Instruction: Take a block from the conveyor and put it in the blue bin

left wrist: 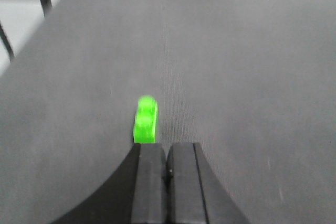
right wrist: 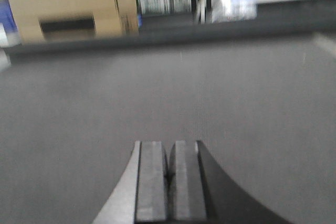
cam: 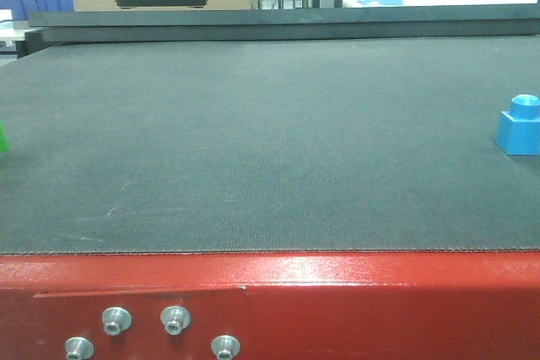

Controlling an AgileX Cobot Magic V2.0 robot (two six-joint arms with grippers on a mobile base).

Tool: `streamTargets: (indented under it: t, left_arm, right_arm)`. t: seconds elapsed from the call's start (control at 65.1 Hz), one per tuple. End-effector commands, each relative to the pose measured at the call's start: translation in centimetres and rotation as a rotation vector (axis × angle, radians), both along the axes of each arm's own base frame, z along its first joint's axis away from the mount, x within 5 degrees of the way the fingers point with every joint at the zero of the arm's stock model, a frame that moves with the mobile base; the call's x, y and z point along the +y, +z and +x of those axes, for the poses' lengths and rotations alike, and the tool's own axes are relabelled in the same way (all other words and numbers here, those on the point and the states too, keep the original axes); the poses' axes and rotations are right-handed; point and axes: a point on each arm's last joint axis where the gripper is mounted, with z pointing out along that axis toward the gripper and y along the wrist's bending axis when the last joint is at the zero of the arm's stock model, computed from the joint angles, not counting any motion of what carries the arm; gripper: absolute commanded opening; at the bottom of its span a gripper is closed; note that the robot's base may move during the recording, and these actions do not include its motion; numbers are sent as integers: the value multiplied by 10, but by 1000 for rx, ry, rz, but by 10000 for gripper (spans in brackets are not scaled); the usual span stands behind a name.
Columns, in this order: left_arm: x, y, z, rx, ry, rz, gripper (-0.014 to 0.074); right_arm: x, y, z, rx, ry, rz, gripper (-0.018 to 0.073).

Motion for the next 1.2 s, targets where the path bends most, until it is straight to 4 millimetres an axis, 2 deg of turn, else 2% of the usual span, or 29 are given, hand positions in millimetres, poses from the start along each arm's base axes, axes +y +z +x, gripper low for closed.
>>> streamTargets:
  t: [0.0,0.169,0.276,0.368,0.491,0.568,0.676,0.752,0.829,0.952,1.029,1.075,1.182]
  left_arm:
    - [-1,3,25,166,6,-20,-111]
    - [-2,-2,73,361,11,-21,-111]
    - [-3,-11,94,418,10,-25,-111]
    - [-4,-21,107,450,8,-36,-111]
    - [-6,-33,118,504,5,-63,-111]
    - [-8,-37,122,524,3,-80,-111]
    - [-11,-42,125,551,-1,-123,-111]
    - [-12,-43,126,556,-4,-146,-111]
    - [-12,-43,126,556,-4,-146,-111]
    - [-12,-43,126,565,-4,-146,-111]
    - [-12,-44,125,572,-4,-145,-111]
    - [-12,-44,125,576,-4,-145,-111]
    - [-12,-44,124,583,-4,-145,-111]
  right_arm:
    - [4,4,25,175,18,-24,-160]
    - [12,-2,74,532,59,-71,-160]
    - [15,-14,100,728,88,-109,-160]
    - [17,-27,119,830,95,-116,-160]
    - [20,-51,145,909,89,-119,-160]
    - [21,-58,162,936,86,-121,-160]
    - [22,-58,189,973,82,-143,-160]
    - [23,-50,213,984,77,-169,-151]
    - [22,-50,234,1007,51,-188,-81]
    - [24,-44,263,1021,32,-191,193]
    - [25,-46,277,1019,32,-191,330]
    - [26,-47,284,1019,32,-191,375]
    - [27,-65,295,1062,28,-188,372]
